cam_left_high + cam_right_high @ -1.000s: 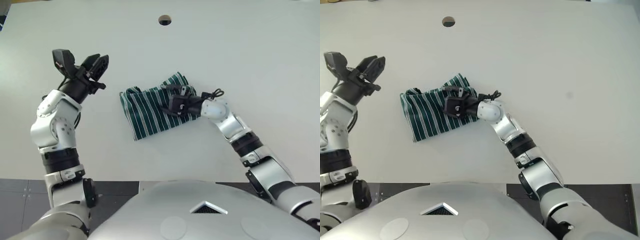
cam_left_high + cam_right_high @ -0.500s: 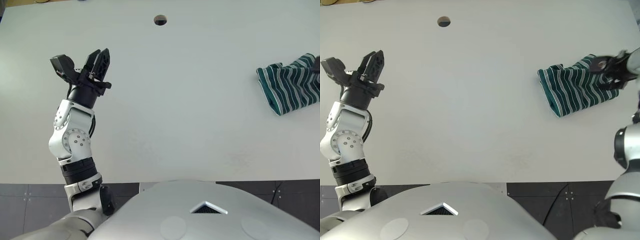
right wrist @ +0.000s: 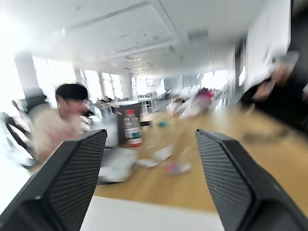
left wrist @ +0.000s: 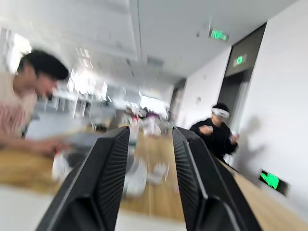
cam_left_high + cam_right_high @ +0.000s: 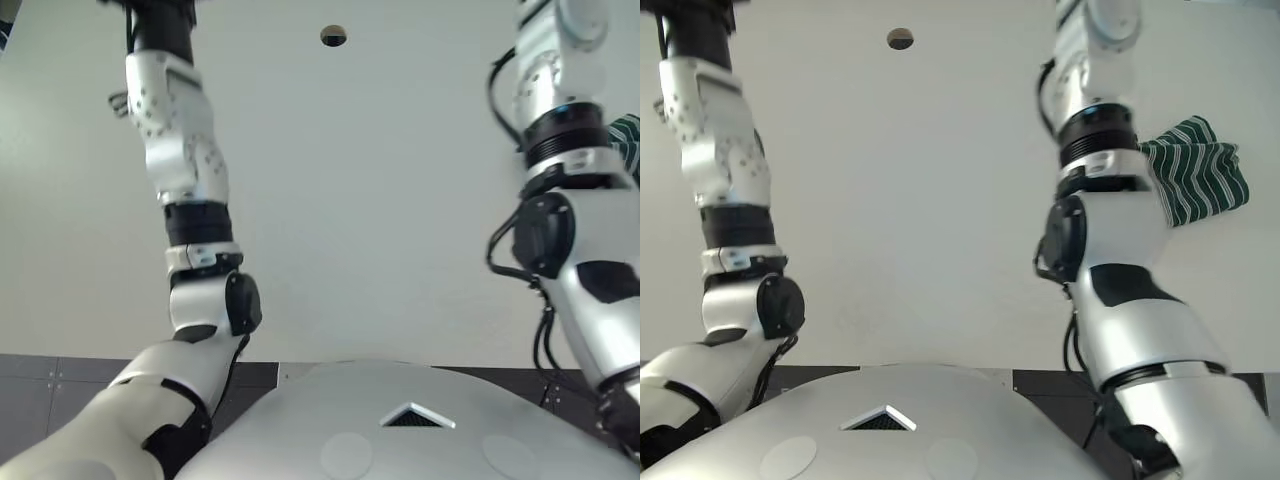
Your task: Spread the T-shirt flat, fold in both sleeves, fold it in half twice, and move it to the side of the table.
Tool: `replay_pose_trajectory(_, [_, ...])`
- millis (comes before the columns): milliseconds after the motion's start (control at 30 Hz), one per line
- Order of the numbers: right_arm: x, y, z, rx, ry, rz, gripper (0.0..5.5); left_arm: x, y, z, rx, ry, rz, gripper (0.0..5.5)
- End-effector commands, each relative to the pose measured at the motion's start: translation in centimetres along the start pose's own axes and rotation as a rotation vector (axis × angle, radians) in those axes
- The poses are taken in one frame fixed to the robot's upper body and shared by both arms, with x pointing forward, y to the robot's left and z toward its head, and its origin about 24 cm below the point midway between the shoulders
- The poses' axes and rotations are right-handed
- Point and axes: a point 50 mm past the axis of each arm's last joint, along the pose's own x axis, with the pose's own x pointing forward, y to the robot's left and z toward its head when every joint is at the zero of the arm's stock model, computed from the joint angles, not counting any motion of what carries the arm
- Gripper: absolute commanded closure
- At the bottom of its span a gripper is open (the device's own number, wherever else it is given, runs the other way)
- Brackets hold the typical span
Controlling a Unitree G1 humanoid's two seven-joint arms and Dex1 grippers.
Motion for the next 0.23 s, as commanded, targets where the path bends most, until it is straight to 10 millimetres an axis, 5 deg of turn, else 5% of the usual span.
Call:
replay_pose_trajectory(33, [-1.01, -0.73, -0.99, -0.073, 0.057, -0.1, 2.1, -0.29, -0.45, 0.08, 0.043, -0.076, -0.07, 3.86])
replay_pose_trajectory(233, [-1.89, -1.15, -1.66, -0.162, 0.149, -0.227, 2.1, -1.03, -0.38, -0.37, 0.086, -0.072, -0.074, 3.86])
